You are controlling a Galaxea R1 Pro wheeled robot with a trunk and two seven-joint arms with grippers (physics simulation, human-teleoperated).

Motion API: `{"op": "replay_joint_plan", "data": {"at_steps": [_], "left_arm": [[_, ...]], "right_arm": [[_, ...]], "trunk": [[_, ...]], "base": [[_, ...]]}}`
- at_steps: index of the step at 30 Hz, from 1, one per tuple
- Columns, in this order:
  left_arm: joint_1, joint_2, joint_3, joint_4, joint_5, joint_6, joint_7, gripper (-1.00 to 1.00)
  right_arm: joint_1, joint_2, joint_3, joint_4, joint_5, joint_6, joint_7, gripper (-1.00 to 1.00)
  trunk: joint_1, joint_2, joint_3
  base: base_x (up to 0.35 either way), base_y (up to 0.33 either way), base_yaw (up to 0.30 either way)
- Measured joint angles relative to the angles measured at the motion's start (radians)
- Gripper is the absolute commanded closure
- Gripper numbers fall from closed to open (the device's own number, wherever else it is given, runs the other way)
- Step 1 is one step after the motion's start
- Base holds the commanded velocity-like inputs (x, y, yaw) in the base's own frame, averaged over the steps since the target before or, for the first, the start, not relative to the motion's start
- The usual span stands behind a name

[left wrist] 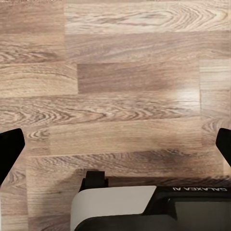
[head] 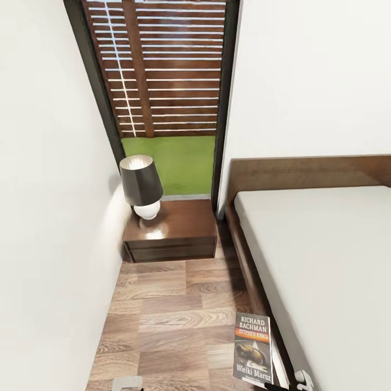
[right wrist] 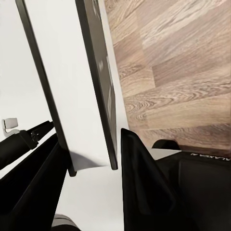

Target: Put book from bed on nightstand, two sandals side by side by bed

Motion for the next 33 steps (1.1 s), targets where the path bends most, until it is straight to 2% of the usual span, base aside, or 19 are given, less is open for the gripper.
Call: {"op": "replay_joint_plan", "data": {"at_steps": [33], "left_arm": [[0.002, -0.006, 0.000, -0.001, 0.000, 0.000, 0.000, -1.00]], "right_arm": [[0.000, 0.000, -0.001, 0.000, 0.000, 0.000, -0.001, 1.00]], "trunk": [[0.000, 0.000, 0.054]], "base": [[0.000, 0.000, 0.000]]}}
